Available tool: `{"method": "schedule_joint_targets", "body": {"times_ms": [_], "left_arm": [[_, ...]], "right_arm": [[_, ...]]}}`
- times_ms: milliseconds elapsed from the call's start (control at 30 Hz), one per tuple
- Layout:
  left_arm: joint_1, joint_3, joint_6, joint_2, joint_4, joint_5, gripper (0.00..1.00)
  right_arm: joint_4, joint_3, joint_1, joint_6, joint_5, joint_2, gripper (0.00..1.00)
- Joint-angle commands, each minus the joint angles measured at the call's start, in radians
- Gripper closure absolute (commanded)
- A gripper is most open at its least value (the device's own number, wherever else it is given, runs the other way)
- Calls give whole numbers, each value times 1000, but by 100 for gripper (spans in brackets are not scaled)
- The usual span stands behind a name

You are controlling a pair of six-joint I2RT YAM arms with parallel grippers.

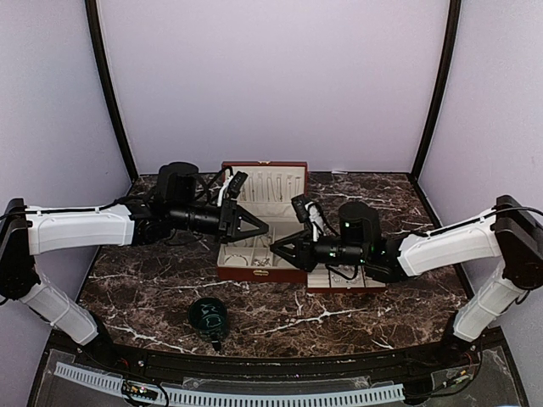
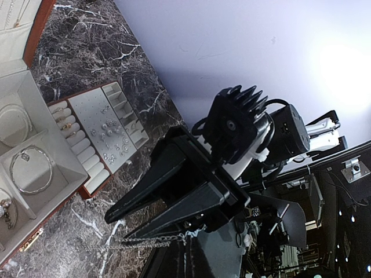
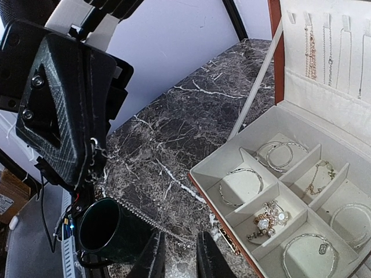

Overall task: Organize the mixed jewelry
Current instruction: Adjust the necklace at the center of the board.

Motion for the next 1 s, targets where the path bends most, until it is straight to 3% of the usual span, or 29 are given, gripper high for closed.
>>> {"method": "schedule_joint_targets", "body": {"times_ms": [0, 500, 967], "left_arm": [[-3, 26, 0, -40, -6, 12, 100], [-4, 24, -3, -37, 0, 17, 100], [-3, 19, -1, -42, -6, -2, 100]], "right_arm": [[36, 34, 8, -12, 11, 27, 82], [49, 51, 8, -15, 17, 50, 85], [56, 62, 8, -3, -67, 69, 86]]}}
